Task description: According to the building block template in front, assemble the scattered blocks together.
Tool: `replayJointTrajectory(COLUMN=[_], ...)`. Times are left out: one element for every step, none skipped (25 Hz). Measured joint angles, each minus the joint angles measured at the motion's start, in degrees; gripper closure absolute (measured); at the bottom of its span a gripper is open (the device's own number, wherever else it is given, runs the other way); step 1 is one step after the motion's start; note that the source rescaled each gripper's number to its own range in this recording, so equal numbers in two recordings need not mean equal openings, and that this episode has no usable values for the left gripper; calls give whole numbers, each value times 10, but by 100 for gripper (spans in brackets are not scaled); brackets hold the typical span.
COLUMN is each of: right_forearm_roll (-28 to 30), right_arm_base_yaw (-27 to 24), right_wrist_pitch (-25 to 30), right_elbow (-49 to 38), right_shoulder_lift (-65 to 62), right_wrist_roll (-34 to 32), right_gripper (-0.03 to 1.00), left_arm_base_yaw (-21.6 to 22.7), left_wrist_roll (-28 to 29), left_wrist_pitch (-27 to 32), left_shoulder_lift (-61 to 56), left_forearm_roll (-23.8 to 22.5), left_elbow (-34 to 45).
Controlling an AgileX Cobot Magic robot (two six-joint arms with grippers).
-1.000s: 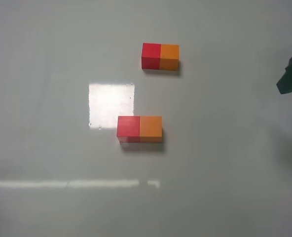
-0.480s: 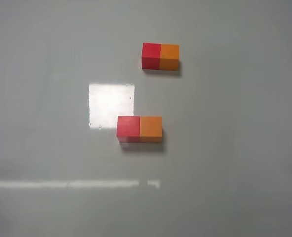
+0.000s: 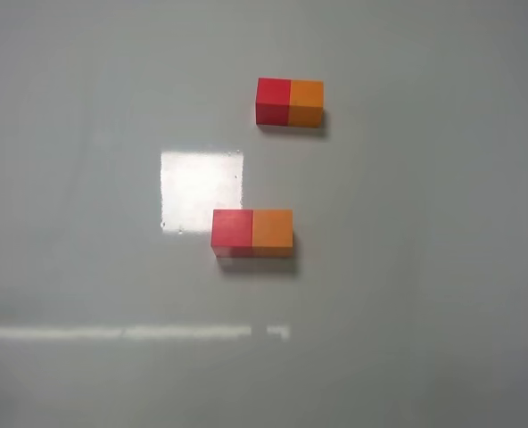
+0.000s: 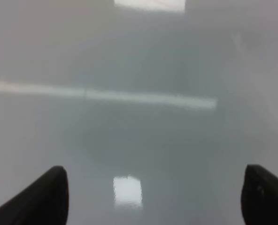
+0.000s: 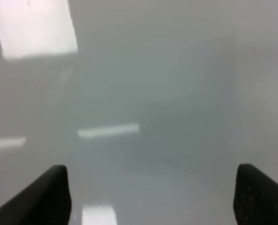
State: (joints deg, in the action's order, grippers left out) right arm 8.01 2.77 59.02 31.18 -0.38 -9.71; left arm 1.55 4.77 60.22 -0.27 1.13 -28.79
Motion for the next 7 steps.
replayJointTrajectory(right_forearm_roll=[0,0,0,0,0,0,0], right_arm_base_yaw=[0,0,0,0,0,0,0], right_wrist_pitch=[-8,-12,-15,-18,-21,-22,-23], right_elbow=[-10,-17,-19,-19,-19,-19,-19], right_shoulder_lift=[0,0,0,0,0,0,0], right_wrist_roll=[1,1,1,1,1,1,1], right_gripper=[30,30,30,30,30,30,30], left_arm_base_yaw=[0,0,0,0,0,0,0], left_wrist_roll=[0,0,0,0,0,0,0], left_wrist_pitch=[0,0,0,0,0,0,0], left_shoulder_lift=[0,0,0,0,0,0,0], left_forearm_roll=[0,0,0,0,0,0,0], left_elbow=[0,0,0,0,0,0,0])
